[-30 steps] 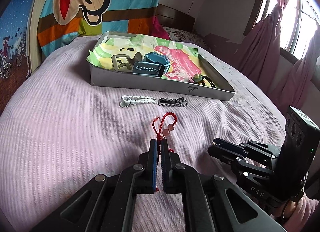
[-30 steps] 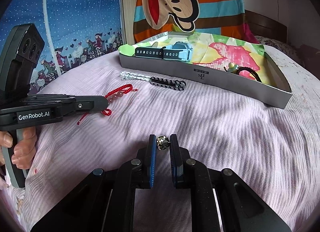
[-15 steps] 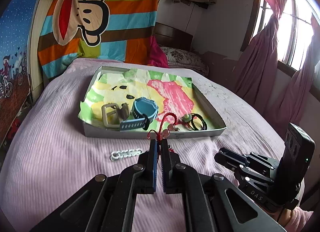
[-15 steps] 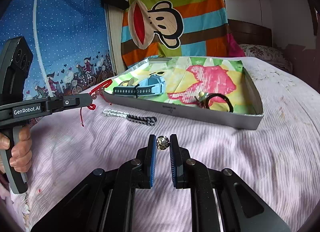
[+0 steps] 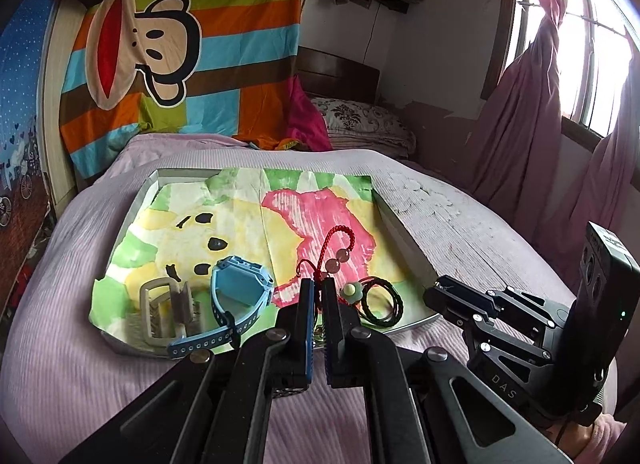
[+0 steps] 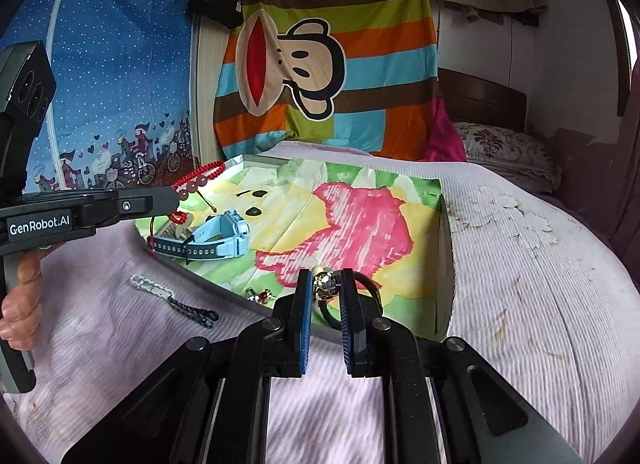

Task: Organize jewelry
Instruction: 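Carry the red bracelet and gold earring into the tray and open both tools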

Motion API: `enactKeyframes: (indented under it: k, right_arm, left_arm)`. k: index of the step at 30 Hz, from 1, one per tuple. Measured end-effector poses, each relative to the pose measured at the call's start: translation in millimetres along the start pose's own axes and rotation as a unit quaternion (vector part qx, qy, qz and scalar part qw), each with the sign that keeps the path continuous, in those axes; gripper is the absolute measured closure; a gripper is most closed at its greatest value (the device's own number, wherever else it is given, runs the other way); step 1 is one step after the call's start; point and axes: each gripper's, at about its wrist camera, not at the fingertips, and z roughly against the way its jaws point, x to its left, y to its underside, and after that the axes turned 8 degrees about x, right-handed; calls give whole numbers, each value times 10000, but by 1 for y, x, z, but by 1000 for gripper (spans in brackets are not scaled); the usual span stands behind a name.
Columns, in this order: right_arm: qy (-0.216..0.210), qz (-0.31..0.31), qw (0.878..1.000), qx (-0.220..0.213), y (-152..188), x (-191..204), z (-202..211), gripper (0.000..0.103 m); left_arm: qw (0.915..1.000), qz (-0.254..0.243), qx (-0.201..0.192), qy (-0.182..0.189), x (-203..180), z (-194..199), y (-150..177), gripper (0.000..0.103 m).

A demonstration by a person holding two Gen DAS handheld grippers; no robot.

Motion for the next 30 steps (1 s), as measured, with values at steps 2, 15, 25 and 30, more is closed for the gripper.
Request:
enactKeyframes:
  k: [2, 15, 25, 30]
  right_arm:
    - [-22, -87, 9999, 48, -4, -6, -8, 91]
    - [-115, -187, 9971, 733, -1, -23, -62, 91]
    - [-195, -243, 9923, 1195, 3, -28, -81, 91]
    - [-247, -392, 9906, 1284, 2, -31, -84, 91]
  left_arm:
    - [9998, 54, 163, 30, -1, -12, -2, 99]
    - [9923, 224, 1113, -485, -1, -62, 4, 99]
    - [9859, 303, 1494, -695, -1, -75, 5, 98]
    - [9858, 410, 1495, -652, 1, -78, 4, 98]
